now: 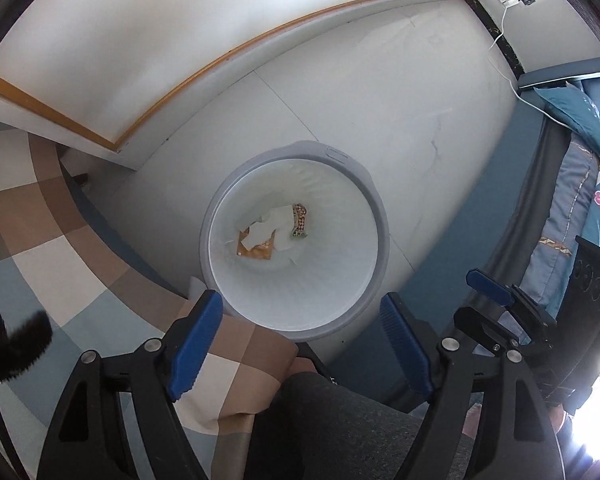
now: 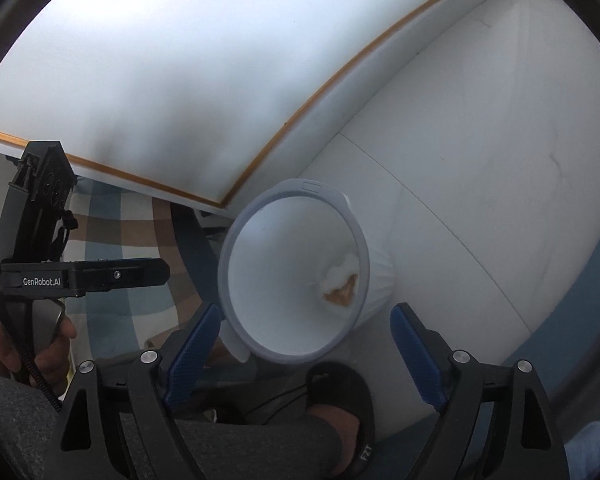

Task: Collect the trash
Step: 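Move both tools back over the table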

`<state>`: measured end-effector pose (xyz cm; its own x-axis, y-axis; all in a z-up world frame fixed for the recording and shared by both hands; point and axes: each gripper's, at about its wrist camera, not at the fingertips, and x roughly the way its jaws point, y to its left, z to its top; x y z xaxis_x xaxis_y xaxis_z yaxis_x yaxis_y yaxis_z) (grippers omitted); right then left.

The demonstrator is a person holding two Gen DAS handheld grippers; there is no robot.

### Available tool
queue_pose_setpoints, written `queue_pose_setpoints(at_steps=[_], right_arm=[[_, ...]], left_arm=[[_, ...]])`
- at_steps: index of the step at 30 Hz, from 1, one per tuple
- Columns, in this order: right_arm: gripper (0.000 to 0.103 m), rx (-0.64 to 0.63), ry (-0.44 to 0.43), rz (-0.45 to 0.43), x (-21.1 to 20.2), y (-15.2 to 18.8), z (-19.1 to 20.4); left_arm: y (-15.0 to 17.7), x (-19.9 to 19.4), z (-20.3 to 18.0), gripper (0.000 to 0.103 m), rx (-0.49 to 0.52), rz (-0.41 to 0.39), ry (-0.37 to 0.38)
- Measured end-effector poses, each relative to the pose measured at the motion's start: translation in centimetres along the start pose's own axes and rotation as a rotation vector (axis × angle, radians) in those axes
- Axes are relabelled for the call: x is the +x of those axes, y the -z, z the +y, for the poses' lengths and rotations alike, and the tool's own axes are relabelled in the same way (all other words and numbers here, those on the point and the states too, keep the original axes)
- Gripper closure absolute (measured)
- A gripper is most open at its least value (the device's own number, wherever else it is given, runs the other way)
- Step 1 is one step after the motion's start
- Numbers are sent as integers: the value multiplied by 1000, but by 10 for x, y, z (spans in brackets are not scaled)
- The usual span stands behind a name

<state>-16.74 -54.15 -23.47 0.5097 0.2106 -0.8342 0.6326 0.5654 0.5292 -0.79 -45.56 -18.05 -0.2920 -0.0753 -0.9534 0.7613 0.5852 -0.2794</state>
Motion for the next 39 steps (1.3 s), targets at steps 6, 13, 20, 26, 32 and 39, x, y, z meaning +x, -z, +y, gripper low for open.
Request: queue_pose_setpoints(at_steps=[6, 13, 20, 26, 32, 39], right_arm=[[13, -7, 9, -8, 1, 1, 3], [12, -29, 12, -52, -18, -4, 12], [11, -97, 6, -141, -57, -9, 41], [11, -188, -2, -246, -97, -12, 84], [8, -301, -41, -338, -130, -6, 143], [7, -431, -122, -388, -148, 14, 226]], left_arm=[[17, -25, 5, 25, 6, -108, -65], [35, -69, 28, 25, -7, -248, -130], [72, -136, 40, 25, -93, -468, -179], [115, -182, 65, 25, -206, -648, -179], [162, -221, 100, 24, -296, -784, -206], [216, -258, 141, 19, -413, -903, -251]])
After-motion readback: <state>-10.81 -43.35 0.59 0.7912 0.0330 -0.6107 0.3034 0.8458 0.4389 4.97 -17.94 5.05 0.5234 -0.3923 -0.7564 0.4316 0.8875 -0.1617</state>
